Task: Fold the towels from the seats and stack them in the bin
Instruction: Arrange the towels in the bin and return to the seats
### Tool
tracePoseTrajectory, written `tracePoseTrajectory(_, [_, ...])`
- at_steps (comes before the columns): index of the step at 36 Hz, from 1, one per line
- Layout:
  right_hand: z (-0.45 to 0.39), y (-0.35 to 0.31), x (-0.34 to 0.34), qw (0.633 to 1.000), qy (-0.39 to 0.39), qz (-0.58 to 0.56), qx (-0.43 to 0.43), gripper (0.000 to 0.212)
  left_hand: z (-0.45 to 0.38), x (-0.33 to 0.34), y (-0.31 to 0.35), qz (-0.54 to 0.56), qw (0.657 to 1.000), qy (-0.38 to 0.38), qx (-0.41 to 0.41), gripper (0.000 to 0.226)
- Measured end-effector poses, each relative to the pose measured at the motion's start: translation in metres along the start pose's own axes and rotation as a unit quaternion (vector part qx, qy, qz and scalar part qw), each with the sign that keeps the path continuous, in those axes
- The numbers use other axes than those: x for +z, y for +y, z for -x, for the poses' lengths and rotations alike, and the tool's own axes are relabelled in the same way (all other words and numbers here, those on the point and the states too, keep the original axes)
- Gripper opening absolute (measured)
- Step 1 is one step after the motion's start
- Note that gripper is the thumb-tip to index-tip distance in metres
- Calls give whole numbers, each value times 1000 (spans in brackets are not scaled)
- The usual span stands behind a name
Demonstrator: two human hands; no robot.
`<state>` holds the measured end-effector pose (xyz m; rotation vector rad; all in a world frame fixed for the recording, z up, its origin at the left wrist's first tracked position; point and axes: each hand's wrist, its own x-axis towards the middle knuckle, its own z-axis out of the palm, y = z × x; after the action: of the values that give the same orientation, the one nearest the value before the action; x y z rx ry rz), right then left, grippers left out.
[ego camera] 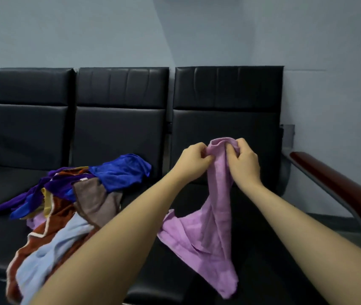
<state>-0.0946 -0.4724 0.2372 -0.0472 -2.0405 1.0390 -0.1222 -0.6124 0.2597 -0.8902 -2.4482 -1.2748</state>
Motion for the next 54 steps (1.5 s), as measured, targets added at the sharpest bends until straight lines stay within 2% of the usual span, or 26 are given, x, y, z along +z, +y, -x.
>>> tracePoseTrajectory(6, [5,43,-49,999,8,-7,38,14,-8,58,18,80,995,-36,-41,6])
tracePoseTrajectory(10, [5,71,-69,995,-11,13,95,23,-14,95,16,125,987,-75,-64,2])
tracePoseTrajectory(13, [12,90,-82,989,-46,50,133,18,-11,119,12,98,988,-106,-49,10])
tracePoseTrajectory(16, [22,105,-89,982,-72,94,144,11,-6,134,5,96,985,-137,-44,30])
tracePoseTrajectory(20, [39,127,-95,959,-119,186,176,35,3,156,-11,-10,975,-205,-84,55])
tracePoseTrajectory(23, [51,137,-99,927,-170,223,248,49,22,163,-23,-144,937,-295,-120,54])
tracePoseTrajectory(26, [59,145,-96,913,-174,234,285,50,38,165,-33,-187,914,-333,-139,56])
tracePoseTrajectory(29, [65,148,-92,912,-191,270,241,41,46,162,-40,-188,906,-356,-136,49])
tracePoseTrajectory(33, [74,149,-85,923,-253,261,127,6,52,157,-51,-212,897,-369,-119,57])
tracePoseTrajectory(37, [82,143,-75,904,-361,186,133,14,58,153,-58,-245,881,-391,-105,60])
tracePoseTrajectory(39, [87,141,-72,881,-406,185,156,27,61,154,-61,-247,882,-392,-85,52])
tracePoseTrajectory(41, [91,142,-71,853,-440,232,156,42,64,155,-61,-238,894,-375,-60,38])
tracePoseTrajectory(44, [93,142,-71,824,-462,301,131,37,67,156,-63,-249,910,-328,-37,23])
tracePoseTrajectory(47, [94,140,-77,837,-421,333,108,13,69,156,-64,-305,914,-267,-14,19])
tracePoseTrajectory(50, [93,146,-80,885,-326,317,99,31,66,154,-62,-272,942,-187,-53,18])
tracePoseTrajectory(52, [90,147,-81,915,-279,260,133,32,63,150,-60,-218,963,-133,-89,22])
tracePoseTrajectory(54, [88,146,-81,926,-269,212,160,26,60,148,-57,-175,973,-117,-92,24])
